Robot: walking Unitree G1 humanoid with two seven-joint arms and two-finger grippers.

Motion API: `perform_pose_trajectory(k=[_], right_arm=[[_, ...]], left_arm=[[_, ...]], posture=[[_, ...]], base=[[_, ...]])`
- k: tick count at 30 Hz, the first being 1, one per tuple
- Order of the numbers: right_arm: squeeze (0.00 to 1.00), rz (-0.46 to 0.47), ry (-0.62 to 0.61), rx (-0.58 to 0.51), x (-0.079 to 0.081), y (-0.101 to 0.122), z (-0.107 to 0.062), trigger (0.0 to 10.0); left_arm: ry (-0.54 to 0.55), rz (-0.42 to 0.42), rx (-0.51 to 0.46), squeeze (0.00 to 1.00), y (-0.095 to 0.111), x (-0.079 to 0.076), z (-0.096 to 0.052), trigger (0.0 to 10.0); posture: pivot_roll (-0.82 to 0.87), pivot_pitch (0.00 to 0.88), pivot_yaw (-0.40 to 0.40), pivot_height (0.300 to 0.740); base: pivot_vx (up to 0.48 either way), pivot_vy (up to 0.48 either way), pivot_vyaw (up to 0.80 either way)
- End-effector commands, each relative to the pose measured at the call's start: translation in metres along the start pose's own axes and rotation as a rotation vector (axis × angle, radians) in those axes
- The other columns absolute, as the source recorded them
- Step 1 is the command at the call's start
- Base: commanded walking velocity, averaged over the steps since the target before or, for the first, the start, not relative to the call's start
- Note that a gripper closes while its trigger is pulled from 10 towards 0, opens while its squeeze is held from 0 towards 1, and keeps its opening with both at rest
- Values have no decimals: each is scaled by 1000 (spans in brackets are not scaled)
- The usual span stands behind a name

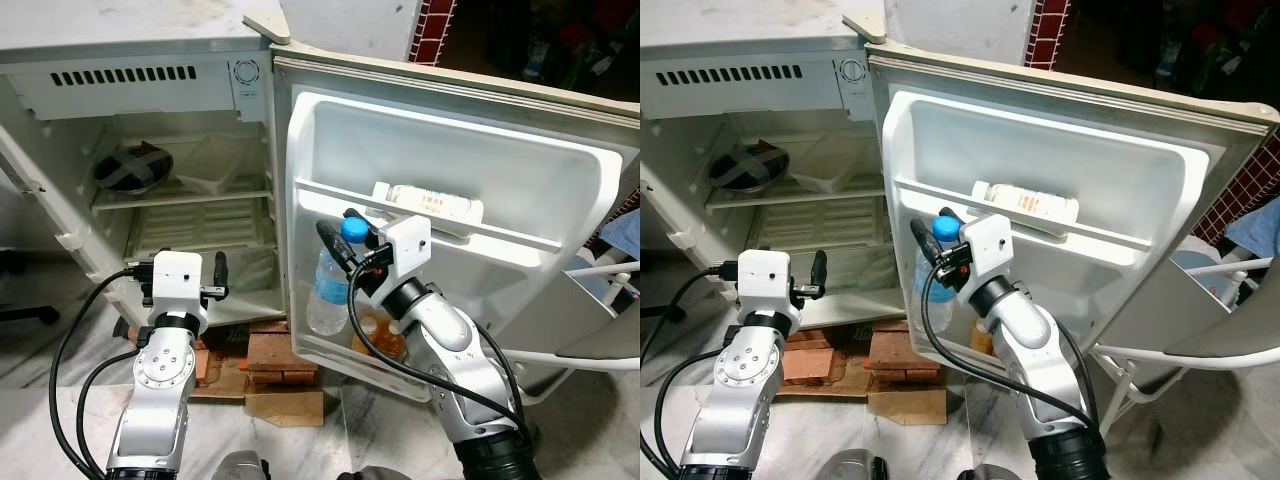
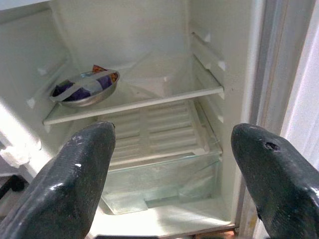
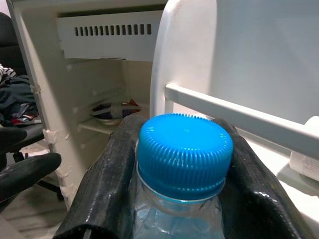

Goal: Restocking fridge

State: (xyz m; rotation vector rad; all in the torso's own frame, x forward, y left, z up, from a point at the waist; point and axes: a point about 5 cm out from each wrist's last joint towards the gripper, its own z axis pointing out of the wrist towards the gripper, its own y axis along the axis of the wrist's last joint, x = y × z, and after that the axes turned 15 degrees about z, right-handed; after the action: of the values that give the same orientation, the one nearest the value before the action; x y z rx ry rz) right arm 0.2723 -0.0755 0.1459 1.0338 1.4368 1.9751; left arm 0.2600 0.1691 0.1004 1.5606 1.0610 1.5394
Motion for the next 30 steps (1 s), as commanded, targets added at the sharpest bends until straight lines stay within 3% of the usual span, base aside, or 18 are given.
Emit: perform_pose_trajectory(k=[1,10,19,23,25,30], right_arm=[[0,-10,4,-22,0,6,1,10000],[0,-6,17,-15,0,4,-2,10000],[0,-4,18,-6,1,0,-2,10000],[0,-16,6,10,-2,-5,-2,10000],[0,-19,1,12,-3,-6,-3,10000],[0,-36,-26,13,-6,-8,-2,10000]], left_arm=[[2,-3,-13,0,6,1,0,10000],[6,14,-15,0,7,1,0,10000],[64,20,-12,0,8,7,0,10000],[97,-37,61,0,-2,16,0,10000],[88,-28,47,0,-2,18,-1,10000],[84,-32,45,0,-2,21,-3,10000]], posture=[[100,49,-28,710],[100,56,-25,661],[104,58,-25,661],[114,59,-19,661],[117,60,-16,661],[122,68,-1,636]], base=[[0,0,0],[0,0,0],[0,0,0],[0,0,0],[0,0,0],[0,0,0]])
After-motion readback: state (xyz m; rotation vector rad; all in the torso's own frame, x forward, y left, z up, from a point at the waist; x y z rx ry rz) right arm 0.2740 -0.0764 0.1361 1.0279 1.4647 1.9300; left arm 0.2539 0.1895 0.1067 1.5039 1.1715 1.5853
